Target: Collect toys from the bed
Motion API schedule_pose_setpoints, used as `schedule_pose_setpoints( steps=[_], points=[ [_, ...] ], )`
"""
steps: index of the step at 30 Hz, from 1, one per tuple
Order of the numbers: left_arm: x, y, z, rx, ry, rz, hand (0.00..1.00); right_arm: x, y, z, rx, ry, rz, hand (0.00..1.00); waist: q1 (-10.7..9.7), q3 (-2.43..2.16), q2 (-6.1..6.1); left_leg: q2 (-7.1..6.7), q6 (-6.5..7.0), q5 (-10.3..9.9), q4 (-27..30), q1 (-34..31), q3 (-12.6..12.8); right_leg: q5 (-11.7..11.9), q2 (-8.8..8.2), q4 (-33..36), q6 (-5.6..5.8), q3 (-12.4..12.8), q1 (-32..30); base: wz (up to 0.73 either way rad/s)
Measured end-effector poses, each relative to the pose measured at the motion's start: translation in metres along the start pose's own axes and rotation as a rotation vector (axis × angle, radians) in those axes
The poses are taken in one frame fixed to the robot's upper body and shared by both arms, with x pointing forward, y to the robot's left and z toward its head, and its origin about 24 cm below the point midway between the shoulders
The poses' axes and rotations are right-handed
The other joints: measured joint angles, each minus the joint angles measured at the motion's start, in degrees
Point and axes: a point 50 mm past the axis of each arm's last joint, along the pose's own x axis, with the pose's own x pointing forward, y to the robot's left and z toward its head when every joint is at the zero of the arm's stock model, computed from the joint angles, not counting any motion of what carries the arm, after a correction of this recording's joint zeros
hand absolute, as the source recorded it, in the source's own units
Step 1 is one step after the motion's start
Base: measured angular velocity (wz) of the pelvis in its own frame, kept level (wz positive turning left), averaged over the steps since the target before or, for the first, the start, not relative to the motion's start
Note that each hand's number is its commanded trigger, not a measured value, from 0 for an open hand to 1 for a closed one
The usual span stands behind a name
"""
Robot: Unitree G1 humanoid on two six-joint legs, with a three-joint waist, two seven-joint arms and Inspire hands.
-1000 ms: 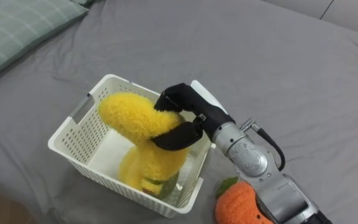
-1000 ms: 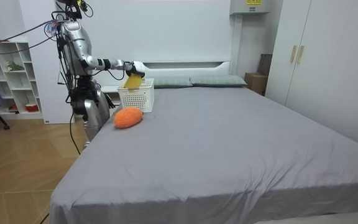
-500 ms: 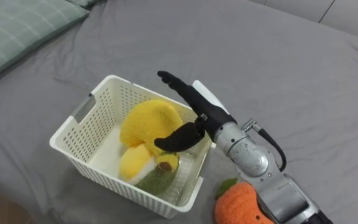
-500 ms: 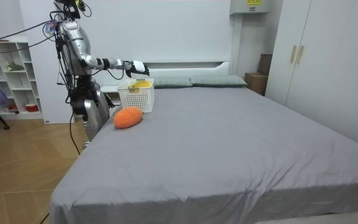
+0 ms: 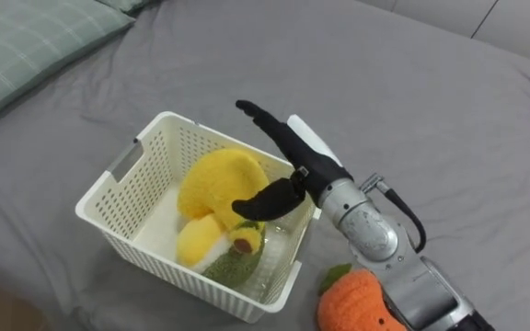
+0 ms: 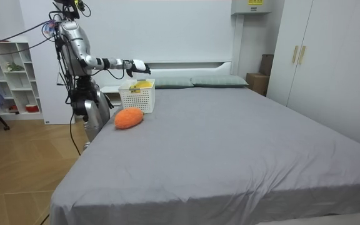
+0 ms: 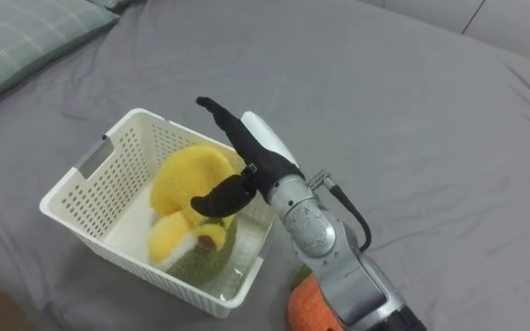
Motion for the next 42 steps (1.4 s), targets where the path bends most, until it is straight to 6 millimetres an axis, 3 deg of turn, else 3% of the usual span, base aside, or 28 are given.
schedule_pose_setpoints(
  steps=[4, 9, 14, 19, 26, 33, 35, 42],
  points=[
    [0.000, -0.001, -0.002, 0.000, 0.001, -0.004, 0.00, -0.001, -0.004, 0.000, -0.005, -0.004, -0.014, 0.00, -1.52, -0.17, 0.33, 0.00, 0.00, 0.00, 0.04, -0.08, -0.01, 0.00, -0.11, 0.02, 0.00, -0.61, 0.03, 0.03],
    [-0.002, -0.001, -0.004, -0.014, 0.003, -0.004, 0.00, -0.011, -0.028, 0.001, 0.047, -0.029, -0.162, 0.00, -3.44, -0.48, 0.78, 0.03, 0.00, 0.00, 0.04, 0.08, 0.20, 0.00, -0.09, 0.05, 0.00, 0.07, -0.01, -0.02],
    [-0.003, -0.003, -0.007, -0.021, 0.008, -0.007, 0.00, -0.036, -0.051, -0.027, 0.121, 0.065, -0.333, 0.00, -6.24, -0.49, 2.01, 0.12, 0.14, -0.12, -0.17, 1.28, 1.09, 0.01, -0.04, 0.03, 0.01, 1.25, 0.92, -0.07],
    [-0.006, -0.010, -0.012, -0.060, 0.020, -0.004, 0.00, -0.063, -0.055, -0.054, 0.128, 0.180, -0.405, 0.00, -8.23, -0.59, 3.06, 0.38, 0.08, -0.38, -0.34, 2.06, 2.69, 0.06, 0.28, 0.33, 0.04, 3.69, 0.64, -0.21],
    [-0.008, -0.011, -0.023, -0.085, 0.063, -0.007, 0.00, -0.083, -0.069, -0.068, 0.134, 0.247, -0.503, 0.00, -11.22, -1.04, 2.34, 1.30, -0.21, -0.97, -0.48, 2.65, 5.91, 0.24, 0.94, 0.09, -0.20, 6.16, -0.25, -0.21],
    [-0.009, -0.014, -0.027, -0.095, 0.081, -0.017, 0.00, -0.097, -0.058, -0.086, 0.157, 0.335, -0.494, 0.00, -12.31, -0.49, 2.94, 1.57, -0.21, -1.71, -0.60, 3.45, 7.42, 0.24, 1.20, 0.12, -0.19, 7.39, -0.19, -0.13],
    [-0.010, -0.015, -0.029, -0.099, 0.088, -0.025, 0.00, -0.101, -0.051, -0.100, 0.173, 0.397, -0.473, 0.00, -12.25, -0.34, 3.15, 1.63, -0.21, -1.78, -0.94, 3.82, 8.03, 0.24, 1.29, 0.17, -0.19, 8.25, -0.22, -0.12],
    [-0.009, -0.015, -0.030, -0.094, 0.094, -0.025, 0.00, -0.111, -0.022, -0.128, 0.231, 0.539, -0.369, 0.00, -12.14, -0.27, 2.76, 1.79, -0.37, -2.09, -0.92, 3.39, 8.62, 0.24, 1.62, -0.14, -0.19, 9.37, -0.80, -0.07]
  ],
)
